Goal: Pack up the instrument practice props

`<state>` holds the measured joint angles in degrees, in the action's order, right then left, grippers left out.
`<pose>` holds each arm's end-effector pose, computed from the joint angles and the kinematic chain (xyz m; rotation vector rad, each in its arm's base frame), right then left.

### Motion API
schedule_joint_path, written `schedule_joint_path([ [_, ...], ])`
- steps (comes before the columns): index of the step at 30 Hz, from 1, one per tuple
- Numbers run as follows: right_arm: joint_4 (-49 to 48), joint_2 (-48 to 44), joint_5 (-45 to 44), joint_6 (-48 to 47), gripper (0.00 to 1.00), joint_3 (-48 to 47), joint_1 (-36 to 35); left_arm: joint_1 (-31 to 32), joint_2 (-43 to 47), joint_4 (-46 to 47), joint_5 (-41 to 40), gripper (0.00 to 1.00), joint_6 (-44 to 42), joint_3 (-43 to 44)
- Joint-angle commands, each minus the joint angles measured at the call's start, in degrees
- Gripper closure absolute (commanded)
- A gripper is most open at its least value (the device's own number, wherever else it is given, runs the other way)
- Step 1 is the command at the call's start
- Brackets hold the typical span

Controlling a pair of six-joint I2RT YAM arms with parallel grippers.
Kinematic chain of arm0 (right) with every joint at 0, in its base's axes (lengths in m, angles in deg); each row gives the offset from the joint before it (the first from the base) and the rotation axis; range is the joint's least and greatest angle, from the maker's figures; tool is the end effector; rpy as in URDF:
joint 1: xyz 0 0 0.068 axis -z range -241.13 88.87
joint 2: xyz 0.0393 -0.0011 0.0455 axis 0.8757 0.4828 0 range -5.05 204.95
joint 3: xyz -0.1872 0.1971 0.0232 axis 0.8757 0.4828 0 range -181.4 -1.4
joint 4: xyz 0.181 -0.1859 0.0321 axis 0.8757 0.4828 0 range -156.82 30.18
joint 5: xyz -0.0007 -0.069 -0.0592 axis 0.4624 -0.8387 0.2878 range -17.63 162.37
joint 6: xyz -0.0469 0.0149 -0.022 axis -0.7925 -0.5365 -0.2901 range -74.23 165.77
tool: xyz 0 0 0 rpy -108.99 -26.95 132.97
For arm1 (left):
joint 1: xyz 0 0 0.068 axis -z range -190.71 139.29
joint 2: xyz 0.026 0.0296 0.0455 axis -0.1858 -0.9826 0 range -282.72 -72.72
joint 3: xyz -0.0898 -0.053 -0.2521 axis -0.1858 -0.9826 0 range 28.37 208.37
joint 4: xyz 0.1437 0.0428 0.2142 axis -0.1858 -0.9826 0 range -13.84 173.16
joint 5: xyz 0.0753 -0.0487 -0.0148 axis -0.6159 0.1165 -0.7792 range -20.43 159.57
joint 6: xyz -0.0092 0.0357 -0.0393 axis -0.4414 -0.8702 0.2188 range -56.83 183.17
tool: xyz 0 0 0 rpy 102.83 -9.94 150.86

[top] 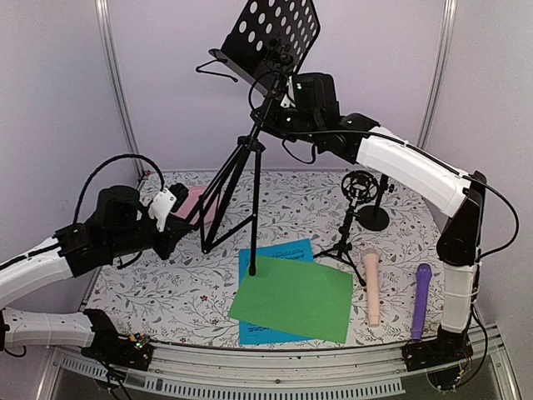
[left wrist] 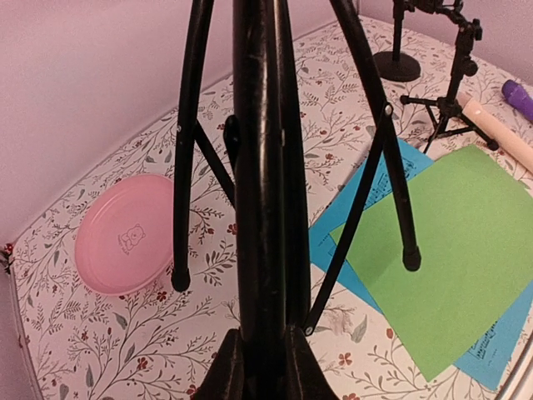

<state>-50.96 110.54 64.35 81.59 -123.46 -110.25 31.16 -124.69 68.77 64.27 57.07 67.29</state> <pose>0.3168 0.3584 0.4210 -0.1038 1.8305 0.9535 0.1562 -0.1355 0.2742 0.7845 1.9053 -0.2933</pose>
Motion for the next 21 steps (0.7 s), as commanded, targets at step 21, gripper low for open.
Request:
schedule_joint_path([
  [21, -12.0, 3.0, 9.3, 12.0, 1.0, 0.6, -11.1, 1.0, -2.9, -9.5, 7.5, 1.0, 12.7, 6.6],
])
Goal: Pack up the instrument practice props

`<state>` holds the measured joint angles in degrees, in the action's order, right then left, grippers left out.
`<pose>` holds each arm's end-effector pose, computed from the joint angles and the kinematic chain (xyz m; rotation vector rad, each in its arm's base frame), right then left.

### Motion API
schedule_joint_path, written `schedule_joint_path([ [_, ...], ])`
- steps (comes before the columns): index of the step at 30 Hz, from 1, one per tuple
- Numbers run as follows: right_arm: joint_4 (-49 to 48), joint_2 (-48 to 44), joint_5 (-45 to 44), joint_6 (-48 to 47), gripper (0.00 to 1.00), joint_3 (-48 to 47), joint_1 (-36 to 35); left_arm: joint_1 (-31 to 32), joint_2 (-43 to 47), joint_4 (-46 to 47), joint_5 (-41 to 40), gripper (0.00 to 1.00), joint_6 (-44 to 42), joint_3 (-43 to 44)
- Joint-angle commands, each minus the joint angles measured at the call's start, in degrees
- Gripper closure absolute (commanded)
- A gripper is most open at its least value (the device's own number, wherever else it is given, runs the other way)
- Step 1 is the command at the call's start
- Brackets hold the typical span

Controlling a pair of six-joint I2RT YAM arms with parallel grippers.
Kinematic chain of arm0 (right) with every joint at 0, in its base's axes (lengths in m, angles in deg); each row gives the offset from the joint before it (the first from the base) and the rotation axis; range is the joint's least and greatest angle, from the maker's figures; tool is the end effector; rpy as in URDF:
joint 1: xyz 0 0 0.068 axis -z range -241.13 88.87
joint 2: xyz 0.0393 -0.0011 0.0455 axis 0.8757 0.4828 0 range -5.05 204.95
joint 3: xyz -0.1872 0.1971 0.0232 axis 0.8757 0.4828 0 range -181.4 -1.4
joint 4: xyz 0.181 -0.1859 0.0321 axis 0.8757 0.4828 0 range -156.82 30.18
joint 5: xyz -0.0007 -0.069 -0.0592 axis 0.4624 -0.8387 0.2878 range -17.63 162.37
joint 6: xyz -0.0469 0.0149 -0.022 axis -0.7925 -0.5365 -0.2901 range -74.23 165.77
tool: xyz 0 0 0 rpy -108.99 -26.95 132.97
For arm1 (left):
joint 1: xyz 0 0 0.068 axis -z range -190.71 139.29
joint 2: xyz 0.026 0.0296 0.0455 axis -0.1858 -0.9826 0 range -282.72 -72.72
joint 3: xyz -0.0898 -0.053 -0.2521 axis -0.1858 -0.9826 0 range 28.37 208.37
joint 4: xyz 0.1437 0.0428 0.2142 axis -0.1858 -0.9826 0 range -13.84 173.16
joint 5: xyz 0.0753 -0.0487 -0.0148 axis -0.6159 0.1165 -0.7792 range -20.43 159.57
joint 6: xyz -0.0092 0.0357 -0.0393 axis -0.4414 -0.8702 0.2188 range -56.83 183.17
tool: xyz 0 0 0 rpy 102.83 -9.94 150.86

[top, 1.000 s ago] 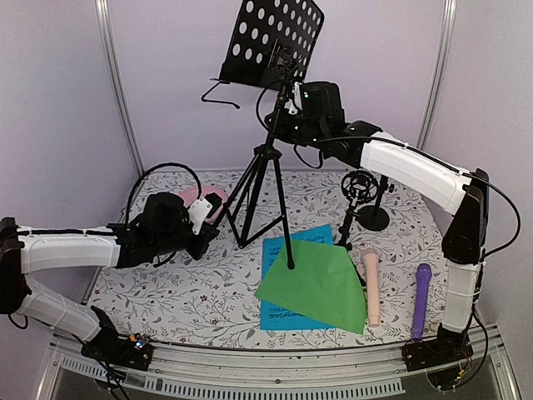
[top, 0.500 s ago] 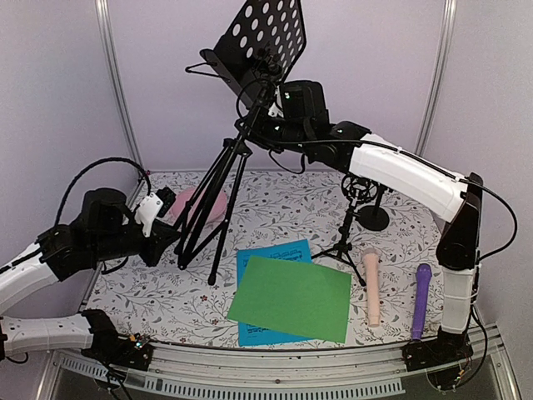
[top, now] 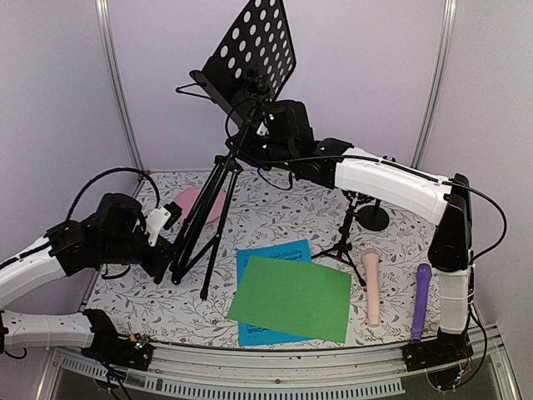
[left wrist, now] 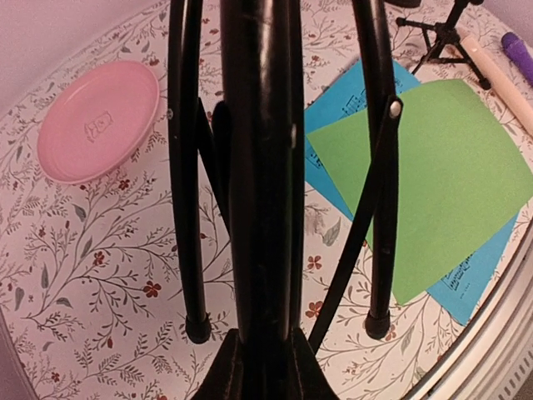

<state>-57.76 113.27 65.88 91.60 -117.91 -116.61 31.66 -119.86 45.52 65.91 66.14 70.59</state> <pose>0.2863 0.4091 0.3775 -0.0716 1.9151 1.1543 0.1275 -0.1131 0.2718 0.7562 2.2087 -0.3263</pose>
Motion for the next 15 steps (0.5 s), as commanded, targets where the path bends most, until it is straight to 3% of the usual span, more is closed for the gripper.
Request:
schedule_joint_path([
  [1, -4.3, 0.5, 7.5, 2.4, 1.0, -5.7, -4.7, 0.4, -10.0, 13.9, 7.0, 1.0, 5.5, 4.1],
  [4, -2.6, 0.2, 6.8, 2.7, 1.0, -5.8, -4.7, 0.3, -13.0, 15.2, 9.7, 1.0, 11.5, 5.1],
  [9, 1.3, 0.1, 6.3, 4.1, 1.0, -5.8, -4.8, 0.2, -8.4, 21.5, 10.3, 1.0, 17.6, -0.7],
  [12, 2.3, 0.2, 6.5, 4.8, 1.0, -5.7, -4.8, 0.2, -5.8, 20.1, 9.5, 0.99, 19.2, -2.1],
  [15, 2.5, 0.2, 5.7, 4.7, 1.0, -5.6, -5.0, 0.2, -3.0, 19.2, 9.7, 0.87, 21.2, -3.7],
])
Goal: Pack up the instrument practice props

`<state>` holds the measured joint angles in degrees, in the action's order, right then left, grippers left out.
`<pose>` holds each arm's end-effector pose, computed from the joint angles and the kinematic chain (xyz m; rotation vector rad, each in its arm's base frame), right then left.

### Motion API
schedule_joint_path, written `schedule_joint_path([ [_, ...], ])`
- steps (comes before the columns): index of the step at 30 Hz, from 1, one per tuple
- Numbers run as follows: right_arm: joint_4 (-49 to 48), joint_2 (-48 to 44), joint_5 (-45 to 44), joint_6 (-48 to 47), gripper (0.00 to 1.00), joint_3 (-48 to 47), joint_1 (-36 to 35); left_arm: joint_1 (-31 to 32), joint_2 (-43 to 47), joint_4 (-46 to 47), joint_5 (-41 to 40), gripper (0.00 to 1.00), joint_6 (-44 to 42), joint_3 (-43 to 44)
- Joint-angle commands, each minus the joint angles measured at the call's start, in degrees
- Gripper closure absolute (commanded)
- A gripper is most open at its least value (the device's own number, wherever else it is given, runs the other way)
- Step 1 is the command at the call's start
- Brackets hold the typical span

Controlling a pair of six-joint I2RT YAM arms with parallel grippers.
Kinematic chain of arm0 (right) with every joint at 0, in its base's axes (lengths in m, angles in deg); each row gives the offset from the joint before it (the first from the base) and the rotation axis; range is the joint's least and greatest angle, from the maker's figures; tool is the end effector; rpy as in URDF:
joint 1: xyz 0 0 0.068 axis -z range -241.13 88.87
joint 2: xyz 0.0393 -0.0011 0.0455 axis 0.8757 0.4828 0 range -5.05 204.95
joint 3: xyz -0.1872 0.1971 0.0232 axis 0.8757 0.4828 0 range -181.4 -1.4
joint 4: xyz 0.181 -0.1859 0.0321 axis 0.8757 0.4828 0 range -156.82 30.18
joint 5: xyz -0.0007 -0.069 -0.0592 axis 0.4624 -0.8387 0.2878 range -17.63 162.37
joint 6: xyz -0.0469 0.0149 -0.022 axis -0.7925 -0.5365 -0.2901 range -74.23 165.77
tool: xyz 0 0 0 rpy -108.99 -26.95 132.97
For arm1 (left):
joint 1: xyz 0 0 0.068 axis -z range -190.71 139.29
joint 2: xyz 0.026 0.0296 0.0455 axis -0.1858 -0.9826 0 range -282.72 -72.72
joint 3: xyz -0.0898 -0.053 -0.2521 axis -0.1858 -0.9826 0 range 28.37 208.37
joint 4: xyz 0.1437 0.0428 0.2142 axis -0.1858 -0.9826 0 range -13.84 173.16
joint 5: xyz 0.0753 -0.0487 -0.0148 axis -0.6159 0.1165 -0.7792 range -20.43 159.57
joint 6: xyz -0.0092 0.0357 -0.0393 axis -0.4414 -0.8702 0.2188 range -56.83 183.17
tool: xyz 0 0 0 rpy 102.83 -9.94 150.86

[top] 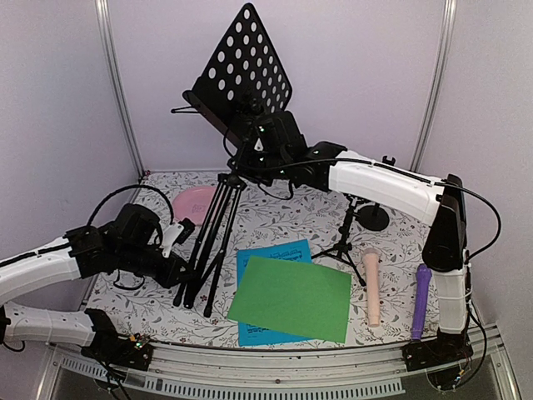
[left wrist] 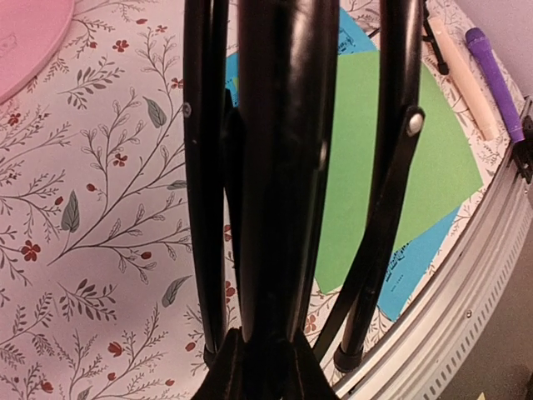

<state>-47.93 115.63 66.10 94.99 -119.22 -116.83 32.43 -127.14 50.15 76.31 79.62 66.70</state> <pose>0.2872 0.4140 0.3478 -0.0411 2.1146 1.0650 0.1359 -0.1330 0.2354 0.6342 2.4334 -0.5941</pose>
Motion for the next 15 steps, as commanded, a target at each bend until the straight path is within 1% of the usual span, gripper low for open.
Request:
schedule_joint_path([
  [1, -7.0, -2.0, 4.9, 1.3, 1.0, -4.4, -4.7, -0.6, 5.2, 14.6, -0.6, 0.82, 8.8, -0.5],
  [3, -5.1, -1.5, 3.5, 1.3, 1.0, -5.5, -4.7, -0.6, 6.9, 14.5, -0.6, 0.72, 10.7, -2.1],
  [6, -2.1, -0.8, 1.8, 1.3, 1.0, -7.0, -4.8, -0.7, 9.2, 13.4, -0.8, 0.55, 13.3, -3.7],
  [7, -1.7, -0.7, 1.3, 1.2, 1.0, -7.0, -4.7, -0.6, 9.9, 12.8, -0.7, 0.47, 13.9, -3.8],
  [10, -1.4, -0.6, 0.1, 0.4, 1.0, -6.7, -4.8, -0.6, 11.8, 9.5, -0.1, 0.33, 14.3, -2.0],
  [15, -1.3, -0.3, -2.2, -0.2, 1.0, -6.4, -4.8, -0.6, 13.7, 4.6, -0.9, 0.08, 13.3, 3.2],
])
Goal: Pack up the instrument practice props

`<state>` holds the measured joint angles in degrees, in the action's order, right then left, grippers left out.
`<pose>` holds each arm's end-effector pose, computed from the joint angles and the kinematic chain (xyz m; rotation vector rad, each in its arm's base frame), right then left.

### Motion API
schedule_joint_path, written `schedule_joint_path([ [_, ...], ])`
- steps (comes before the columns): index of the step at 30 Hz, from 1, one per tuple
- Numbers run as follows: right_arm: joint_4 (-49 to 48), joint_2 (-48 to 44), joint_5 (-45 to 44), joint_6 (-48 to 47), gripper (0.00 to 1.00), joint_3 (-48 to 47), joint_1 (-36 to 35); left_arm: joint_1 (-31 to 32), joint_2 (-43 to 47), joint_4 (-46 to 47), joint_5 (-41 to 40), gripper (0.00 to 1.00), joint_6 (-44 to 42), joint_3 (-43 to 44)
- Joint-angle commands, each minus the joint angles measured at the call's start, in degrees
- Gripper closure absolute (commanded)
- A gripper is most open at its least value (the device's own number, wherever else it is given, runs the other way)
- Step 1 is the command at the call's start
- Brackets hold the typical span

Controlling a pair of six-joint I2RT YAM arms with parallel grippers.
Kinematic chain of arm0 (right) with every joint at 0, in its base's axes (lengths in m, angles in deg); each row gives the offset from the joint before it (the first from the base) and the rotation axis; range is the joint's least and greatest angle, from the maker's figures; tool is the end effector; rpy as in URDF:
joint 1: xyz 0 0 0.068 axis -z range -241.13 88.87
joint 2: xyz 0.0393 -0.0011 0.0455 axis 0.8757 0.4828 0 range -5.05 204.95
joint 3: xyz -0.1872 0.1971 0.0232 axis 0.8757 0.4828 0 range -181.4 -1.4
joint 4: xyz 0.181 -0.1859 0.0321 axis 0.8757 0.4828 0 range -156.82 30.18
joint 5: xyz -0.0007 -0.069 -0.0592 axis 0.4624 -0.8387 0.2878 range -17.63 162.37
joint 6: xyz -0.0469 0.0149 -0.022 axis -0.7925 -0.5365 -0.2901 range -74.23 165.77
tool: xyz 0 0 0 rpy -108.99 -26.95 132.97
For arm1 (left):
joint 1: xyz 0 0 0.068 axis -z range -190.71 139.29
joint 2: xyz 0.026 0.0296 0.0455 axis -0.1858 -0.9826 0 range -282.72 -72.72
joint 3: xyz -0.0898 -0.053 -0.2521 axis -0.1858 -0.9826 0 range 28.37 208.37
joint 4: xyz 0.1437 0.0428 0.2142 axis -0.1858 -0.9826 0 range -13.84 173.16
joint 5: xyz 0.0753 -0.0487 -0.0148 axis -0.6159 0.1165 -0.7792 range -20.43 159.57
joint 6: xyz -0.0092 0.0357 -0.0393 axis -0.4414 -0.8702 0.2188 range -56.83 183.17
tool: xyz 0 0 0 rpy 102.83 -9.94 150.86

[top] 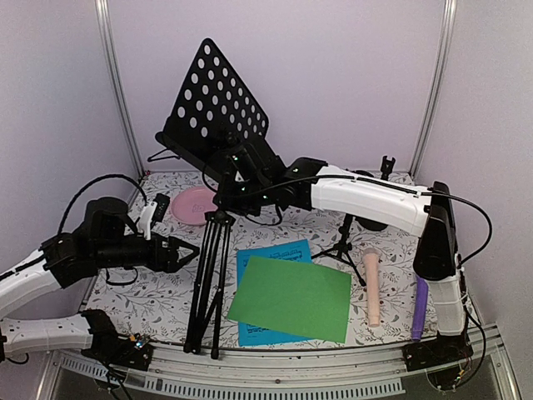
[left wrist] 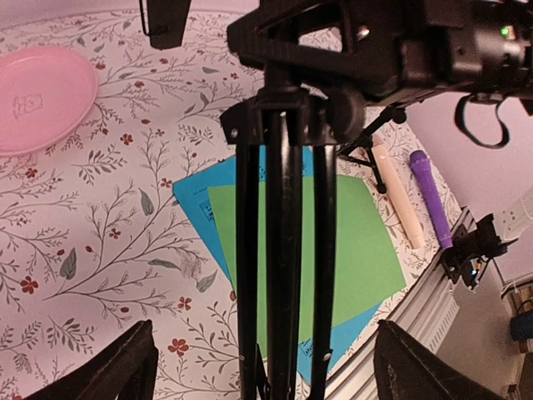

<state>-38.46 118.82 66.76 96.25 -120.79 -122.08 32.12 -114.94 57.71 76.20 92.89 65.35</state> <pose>0.2497 0.4423 0.3141 -0.1501 2.3188 0.9813 0.1205 -0.1172 0.2725 0.3275 2.2047 -0.8542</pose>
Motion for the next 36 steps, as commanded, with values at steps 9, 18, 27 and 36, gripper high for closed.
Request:
schedule_joint_path([
  [9, -9.7, -1.5, -7.8, -2.5, 1.0, -8.5, 0.4, -0.2, 0.1, -4.2, -4.9, 0.01, 1.5, 10.0],
  [18, -3.0, -2.0, -16.4, 2.3, 1.0, -9.4, 0.5, 2.8, -8.3, -5.2, -10.8, 0.01, 4.4, 8.4],
  [27, 2.4, -0.2, -18.1, 16.0, 1.0, -7.9, 3.2, 4.1, -10.0, -5.0, -15.6, 0.01, 12.3, 8.2],
  [36, 8.6, 4.6, -12.2, 19.6, 1.0, -10.2, 5.8, 5.0, -9.5, -3.1, -12.2, 0.03, 10.6, 5.7],
])
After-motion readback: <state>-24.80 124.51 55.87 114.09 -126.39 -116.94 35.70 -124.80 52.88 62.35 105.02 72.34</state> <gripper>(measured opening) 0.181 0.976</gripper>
